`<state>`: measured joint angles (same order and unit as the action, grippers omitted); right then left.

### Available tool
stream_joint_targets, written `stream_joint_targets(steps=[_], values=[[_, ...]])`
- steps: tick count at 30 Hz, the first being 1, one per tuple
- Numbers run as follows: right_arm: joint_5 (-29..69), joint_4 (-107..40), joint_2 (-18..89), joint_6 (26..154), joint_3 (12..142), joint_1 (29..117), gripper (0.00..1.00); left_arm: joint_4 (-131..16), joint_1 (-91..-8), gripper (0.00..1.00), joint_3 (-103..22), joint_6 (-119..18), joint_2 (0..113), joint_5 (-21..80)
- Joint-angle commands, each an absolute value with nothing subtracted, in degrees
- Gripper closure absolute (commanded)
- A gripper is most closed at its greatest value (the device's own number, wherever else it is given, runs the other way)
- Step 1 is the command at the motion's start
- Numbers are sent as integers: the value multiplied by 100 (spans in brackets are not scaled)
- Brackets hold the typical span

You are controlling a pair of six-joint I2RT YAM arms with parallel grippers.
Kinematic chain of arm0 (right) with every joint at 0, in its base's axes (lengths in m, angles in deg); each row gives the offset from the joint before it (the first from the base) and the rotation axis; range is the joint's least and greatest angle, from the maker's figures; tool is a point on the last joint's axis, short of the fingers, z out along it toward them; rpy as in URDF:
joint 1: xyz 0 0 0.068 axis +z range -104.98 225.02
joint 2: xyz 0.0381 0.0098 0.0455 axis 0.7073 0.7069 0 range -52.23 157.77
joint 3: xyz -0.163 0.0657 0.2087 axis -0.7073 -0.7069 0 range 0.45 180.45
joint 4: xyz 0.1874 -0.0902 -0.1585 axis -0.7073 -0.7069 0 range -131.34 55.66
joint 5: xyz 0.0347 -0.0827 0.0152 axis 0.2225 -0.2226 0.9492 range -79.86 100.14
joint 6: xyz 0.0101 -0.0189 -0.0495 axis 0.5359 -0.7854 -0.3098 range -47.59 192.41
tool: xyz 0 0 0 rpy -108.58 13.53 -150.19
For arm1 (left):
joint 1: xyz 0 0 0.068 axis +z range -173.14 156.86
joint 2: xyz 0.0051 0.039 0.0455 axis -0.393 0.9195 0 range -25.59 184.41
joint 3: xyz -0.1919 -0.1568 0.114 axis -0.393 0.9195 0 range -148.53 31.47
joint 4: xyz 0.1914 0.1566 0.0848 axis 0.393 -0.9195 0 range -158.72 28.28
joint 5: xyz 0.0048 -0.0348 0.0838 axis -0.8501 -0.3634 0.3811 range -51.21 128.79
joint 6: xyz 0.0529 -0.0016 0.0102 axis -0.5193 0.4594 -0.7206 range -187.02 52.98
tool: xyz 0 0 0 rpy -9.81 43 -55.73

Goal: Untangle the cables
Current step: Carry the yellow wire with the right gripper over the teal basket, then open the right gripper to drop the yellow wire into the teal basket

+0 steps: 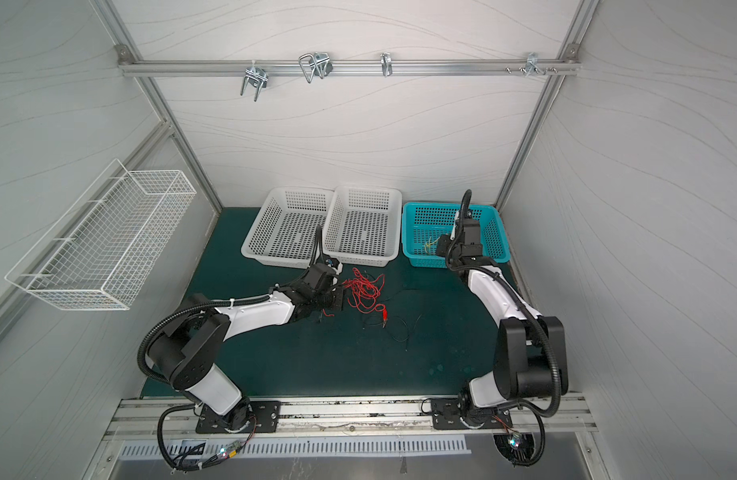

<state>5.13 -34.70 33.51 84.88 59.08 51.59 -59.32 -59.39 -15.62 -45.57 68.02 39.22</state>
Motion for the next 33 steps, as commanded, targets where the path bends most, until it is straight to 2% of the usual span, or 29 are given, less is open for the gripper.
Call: stream_joint_targets(steps=[1,10,17,20,22,28,33], values=[[820,-3068,3604,8265,6139,5102,98,-5900,-5925,100,-1564,-4511,6658,3994],[909,-3722,4641,8155,6941,4998,97,-5900,-5918,100,-1556,-4539,6660,3985],[839,-4364,4911,8343,7346,4985,83,-5921,-5924,100,-1529,-4557,6661,4034],[885,-4542,4827,8361,7377,4985,76,-5915,-5921,100,-1520,-4566,6670,4047],[963,-4618,4670,8366,7353,4985,66,-5883,-5918,100,-1520,-4559,6696,4063],[1146,-4774,3976,8446,7177,4991,51,-5812,-5921,100,-1590,-4532,6845,4019],[1665,-4851,3266,8688,6839,5041,47,-5726,-5925,100,-1619,-4496,6894,4003]])
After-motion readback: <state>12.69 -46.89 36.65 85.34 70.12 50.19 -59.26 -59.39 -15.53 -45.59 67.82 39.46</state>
